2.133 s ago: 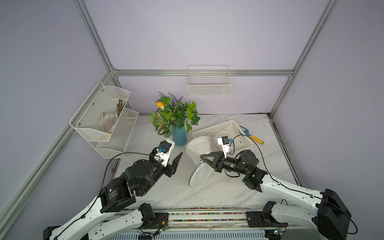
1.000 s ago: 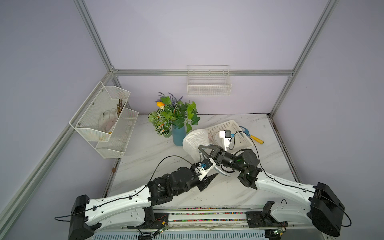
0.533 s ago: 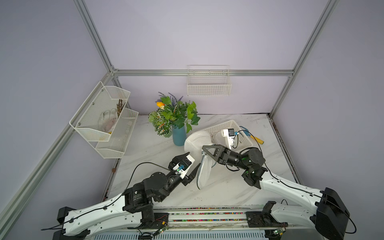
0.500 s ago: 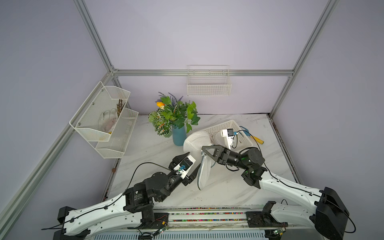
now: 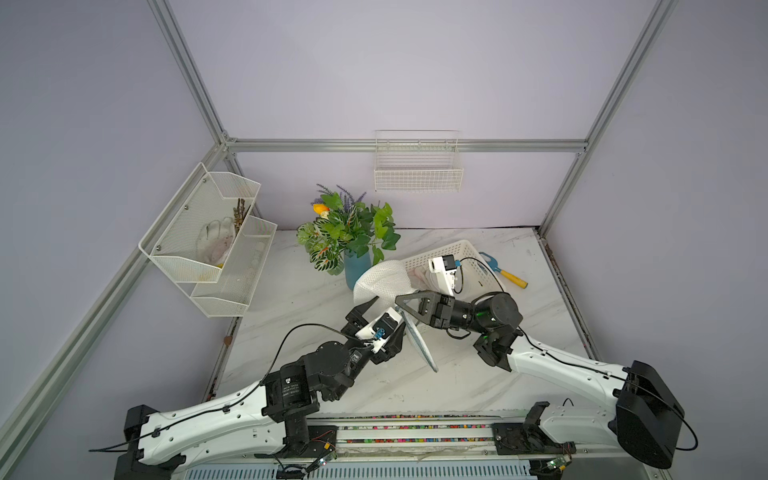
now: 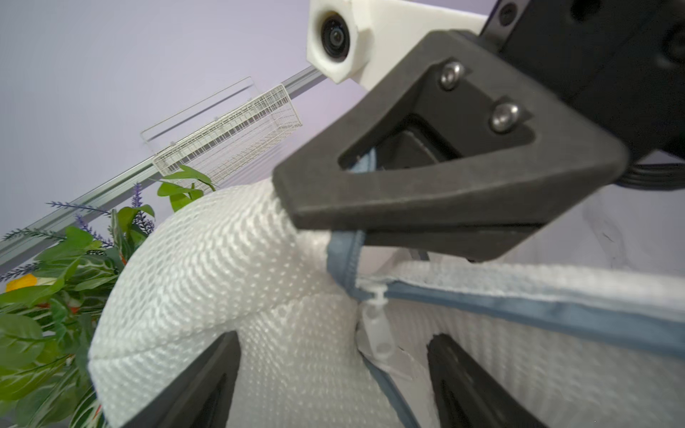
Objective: Turn the laundry bag inside out
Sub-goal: Turn over the laundry bag.
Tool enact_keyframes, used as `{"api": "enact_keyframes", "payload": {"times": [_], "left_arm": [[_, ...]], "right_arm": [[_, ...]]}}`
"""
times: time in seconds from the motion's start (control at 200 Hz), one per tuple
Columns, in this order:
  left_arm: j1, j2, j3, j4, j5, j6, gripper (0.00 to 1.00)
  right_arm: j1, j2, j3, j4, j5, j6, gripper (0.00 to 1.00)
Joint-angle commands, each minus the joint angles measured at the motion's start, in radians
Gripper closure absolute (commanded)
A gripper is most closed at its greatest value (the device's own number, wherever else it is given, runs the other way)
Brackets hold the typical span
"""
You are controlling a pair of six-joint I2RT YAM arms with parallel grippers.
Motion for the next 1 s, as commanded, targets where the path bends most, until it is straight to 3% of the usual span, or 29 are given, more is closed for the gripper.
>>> {"api": "enact_keyframes", "payload": {"times": [0.0,0.25,0.455,0.595,0.775,0.9,0.995], "left_arm": [[0.005,-0.006,-0.004,0.047,-0.099,0.019,0.19],[0.031,-0.028,-0.018,-0.005,-0.096,-0.019,0.4],[0.085,-0.013,-0.02,-0.012,-0.007,-0.055,0.53],[0.101,-0.008,-0.006,-0.02,0.052,-0.053,0.74],[0.103,-0.051,0.037,-0.149,0.142,-0.078,1.0],[0.102,-0.069,0.099,-0.296,0.188,-0.117,1.0],[0.102,-0.051,0.168,-0.442,0.181,-0.157,1.0]], "right_arm": [[0.007,0.004,0.026,0.112,-0.016,0.048,1.0],[0.006,0.008,0.026,0.15,-0.016,0.071,1.0],[0.006,0.02,0.027,0.191,-0.023,0.1,1.0],[0.002,0.011,0.01,0.167,-0.013,0.076,1.0],[-0.034,-0.059,-0.012,-0.083,0.031,-0.08,1.0],[-0.042,-0.102,0.006,-0.342,0.059,-0.248,0.96],[-0.042,-0.131,0.031,-0.537,0.095,-0.365,0.8]]}}
